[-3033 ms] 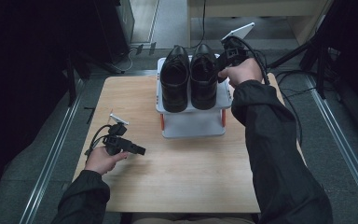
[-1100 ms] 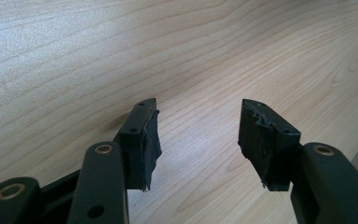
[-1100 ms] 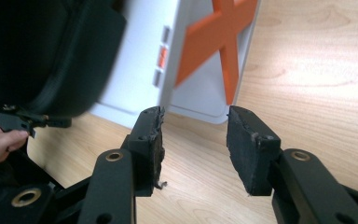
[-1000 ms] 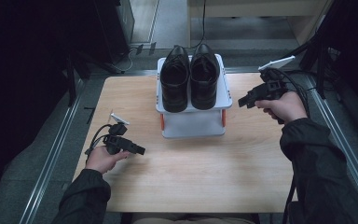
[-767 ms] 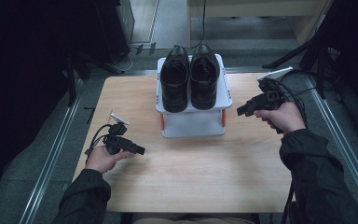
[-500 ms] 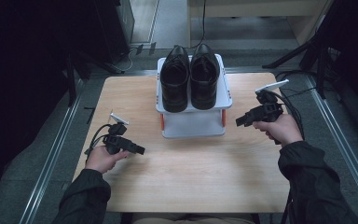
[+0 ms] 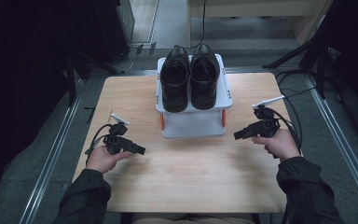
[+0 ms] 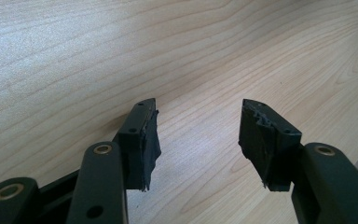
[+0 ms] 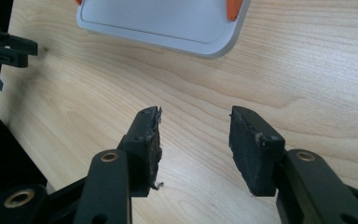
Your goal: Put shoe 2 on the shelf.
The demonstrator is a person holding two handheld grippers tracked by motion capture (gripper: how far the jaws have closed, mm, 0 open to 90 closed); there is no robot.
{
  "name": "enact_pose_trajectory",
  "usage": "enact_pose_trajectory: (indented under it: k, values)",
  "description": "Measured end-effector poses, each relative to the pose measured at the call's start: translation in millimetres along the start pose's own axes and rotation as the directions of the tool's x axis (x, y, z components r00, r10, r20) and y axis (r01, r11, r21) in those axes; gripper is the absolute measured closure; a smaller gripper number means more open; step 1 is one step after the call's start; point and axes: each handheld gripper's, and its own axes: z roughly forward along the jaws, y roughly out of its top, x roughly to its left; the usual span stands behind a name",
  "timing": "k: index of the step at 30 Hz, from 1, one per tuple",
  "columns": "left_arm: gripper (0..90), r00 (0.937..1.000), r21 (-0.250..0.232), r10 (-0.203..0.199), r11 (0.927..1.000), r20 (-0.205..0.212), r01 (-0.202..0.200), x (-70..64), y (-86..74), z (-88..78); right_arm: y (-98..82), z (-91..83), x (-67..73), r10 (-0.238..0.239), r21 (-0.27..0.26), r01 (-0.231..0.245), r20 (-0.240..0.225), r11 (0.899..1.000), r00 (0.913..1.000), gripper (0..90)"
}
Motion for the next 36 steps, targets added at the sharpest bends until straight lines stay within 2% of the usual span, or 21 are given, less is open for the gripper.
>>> enact_pose_trajectory:
  k: [6,9,12,17,21,28,36]
  values:
    - [46.3,1.0,-0.005,0.0,1.0,0.0,0.0,-0.4,0.1,0.3,-10.3,8.8,-4.6,0.004,0.0,-0.004,-0.024,1.0,0.9997,53.6]
    - [46.1,1.0,-0.006,0.003,1.0,-0.001,-0.003,-0.7,0.2,0.5,-14.3,13.1,-5.0,-0.012,-0.01,0.012,-0.008,1.0,0.9999,53.3]
    - [46.0,1.0,-0.006,0.006,1.0,-0.001,-0.006,-0.8,0.5,0.7,-18.1,18.9,-4.3,-0.021,-0.002,0.021,-0.026,1.0,0.9995,52.7]
    - [45.8,1.0,-0.007,0.007,1.0,-0.001,-0.007,-1.4,0.6,0.6,-22.2,23.3,-2.6,-0.03,-0.014,0.03,-0.032,0.999,0.999,52.7]
    - [45.4,0.9999,-0.009,0.01,0.9999,-0.003,-0.01,-1.9,0.6,0.9,-26.0,28.3,-4.4,-0.04,0.001,0.04,-0.031,0.999,0.9987,52.6]
    - [44.2,0.9998,-0.007,0.02,0.9998,-0.004,-0.02,-3.7,1.3,1.9,-31.9,31.4,-9.7,-0.046,-0.002,0.046,-0.021,0.999,0.9987,50.6]
    - [43.9,0.9995,-0.002,0.031,0.9995,-0.008,-0.031,-5.1,1.5,3.0,-34.4,32.1,-9.4,-0.063,-0.001,0.063,-0.021,0.998,0.9978,49.2]
